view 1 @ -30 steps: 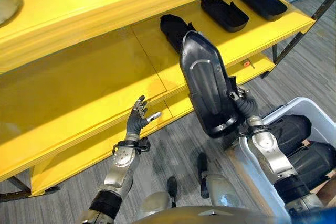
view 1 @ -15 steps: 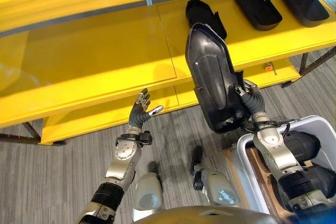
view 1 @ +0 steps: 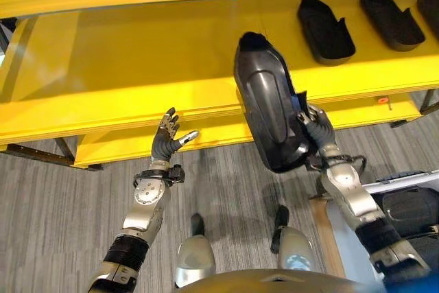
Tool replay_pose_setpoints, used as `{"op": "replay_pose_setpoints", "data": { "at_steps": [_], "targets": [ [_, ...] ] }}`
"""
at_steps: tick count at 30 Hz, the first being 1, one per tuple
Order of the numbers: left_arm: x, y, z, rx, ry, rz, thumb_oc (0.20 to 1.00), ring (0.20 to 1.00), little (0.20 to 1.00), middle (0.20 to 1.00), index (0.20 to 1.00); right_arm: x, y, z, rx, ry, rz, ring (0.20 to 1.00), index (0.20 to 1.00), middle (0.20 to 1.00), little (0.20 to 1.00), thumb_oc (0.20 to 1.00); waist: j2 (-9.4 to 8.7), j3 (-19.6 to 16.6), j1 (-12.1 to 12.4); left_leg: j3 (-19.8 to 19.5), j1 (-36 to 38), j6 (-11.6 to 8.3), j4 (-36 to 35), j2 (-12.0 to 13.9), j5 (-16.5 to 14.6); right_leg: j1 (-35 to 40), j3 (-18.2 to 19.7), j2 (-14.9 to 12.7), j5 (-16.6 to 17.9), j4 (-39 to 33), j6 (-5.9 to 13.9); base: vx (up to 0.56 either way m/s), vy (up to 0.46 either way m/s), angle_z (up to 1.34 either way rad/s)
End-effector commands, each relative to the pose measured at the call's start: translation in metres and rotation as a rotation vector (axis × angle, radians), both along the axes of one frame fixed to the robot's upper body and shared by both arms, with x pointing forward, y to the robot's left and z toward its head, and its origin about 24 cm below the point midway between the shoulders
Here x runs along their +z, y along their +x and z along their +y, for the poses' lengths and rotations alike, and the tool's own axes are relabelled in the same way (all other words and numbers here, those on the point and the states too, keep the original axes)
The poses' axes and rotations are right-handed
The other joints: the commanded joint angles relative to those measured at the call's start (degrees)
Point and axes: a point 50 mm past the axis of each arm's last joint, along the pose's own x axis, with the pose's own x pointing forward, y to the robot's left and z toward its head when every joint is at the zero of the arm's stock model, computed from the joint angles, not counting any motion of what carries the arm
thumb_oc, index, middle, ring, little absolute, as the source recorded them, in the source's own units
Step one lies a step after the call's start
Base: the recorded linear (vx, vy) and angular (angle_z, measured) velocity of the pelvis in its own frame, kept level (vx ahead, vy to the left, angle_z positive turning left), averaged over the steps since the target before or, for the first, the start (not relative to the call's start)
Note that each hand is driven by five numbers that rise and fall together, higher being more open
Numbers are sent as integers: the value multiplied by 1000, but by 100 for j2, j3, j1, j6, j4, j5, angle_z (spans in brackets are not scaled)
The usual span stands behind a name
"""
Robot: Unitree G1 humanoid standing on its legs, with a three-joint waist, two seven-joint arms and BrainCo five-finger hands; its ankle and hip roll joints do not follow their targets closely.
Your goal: Move parts from the plastic box to the shelf.
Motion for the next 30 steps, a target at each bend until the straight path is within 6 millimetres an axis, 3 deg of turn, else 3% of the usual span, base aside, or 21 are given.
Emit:
{"op": "replay_pose_setpoints", "data": {
  "at_steps": [1, 10, 12, 14, 16, 22, 23, 26, 30],
  "targets": [
    [24, 4, -6, -32, -8, -122, 1000, 1000, 1000, 1000, 1000, 50, 16, 4, 5, 78, -203, 200, 200, 200, 200, 200, -168, -159, 17, -266, -705, -105, 303, 238, 256, 712, -143, -368, 334, -206, 347, 38, 13, 23],
    [21, 0, -5, -48, -12, -94, 1000, 1000, 1000, 1000, 1000, 117, 49, 6, -45, 88, -356, 200, 200, 200, 200, 200, -321, -68, 412, -480, -1017, -75, 276, 117, 259, 690, -458, -439, 455, -291, 379, 23, -5, 22],
    [30, 1, -3, -55, 2, -126, 1000, 1000, 1000, 1000, 1000, 149, 64, 1, -80, 93, -403, 200, 200, 200, 200, 200, -319, 37, 551, -531, -1150, -83, 349, 126, 248, 634, -520, -434, 423, -241, 367, -21, -31, 10],
    [34, 1, -2, -58, 11, -140, 1000, 1000, 1000, 1000, 1000, 161, 69, 0, -93, 91, -417, 200, 200, 200, 200, 200, -299, 93, 581, -560, -1216, -90, 410, 144, 233, 579, -524, -428, 392, -183, 355, -16, -12, 4],
    [37, 2, -4, -90, 28, -144, 1000, 1000, 1000, 1000, 1000, 190, 82, -5, -139, 89, -436, 200, 200, 200, 200, 200, -244, 234, 696, -632, -1368, -99, 545, 177, 221, 430, -519, -414, 317, -24, 314, -49, -20, 7],
    [48, 5, -13, -157, 35, -181, 1000, 1000, 1000, 1000, 1000, 236, 98, -24, -261, 115, -438, 200, 200, 200, 200, 200, -7, 514, 807, -778, -1766, -103, 890, 197, 143, 30, -506, -486, 66, 578, 249, -54, -4, 3],
    [48, 5, -13, -157, 35, -181, 1000, 1000, 1000, 1000, 1000, 236, 98, -24, -260, 115, -438, 200, 200, 200, 200, 200, -6, 511, 805, -780, -1772, -103, 894, 197, 141, 26, -507, -486, 65, 580, 249, -63, 5, 23],
    [50, 4, -22, -212, 31, -187, 1000, 1000, 1000, 1000, 1000, 260, 103, -51, -370, 133, -398, 200, 200, 200, 200, 200, 198, 655, 893, -945, -2111, -113, 1147, 147, 107, -286, -497, -523, -173, 959, 193, -49, 2, 26],
    [51, 5, -26, -229, 36, -190, 1000, 1000, 1000, 1000, 1000, 263, 104, -66, -422, 204, -360, 200, 200, 200, 200, 200, 266, 733, 936, -1003, -2291, -105, 1289, 132, 75, -426, -511, -536, -255, 1124, 179, -30, -6, 10]
  ]
}}
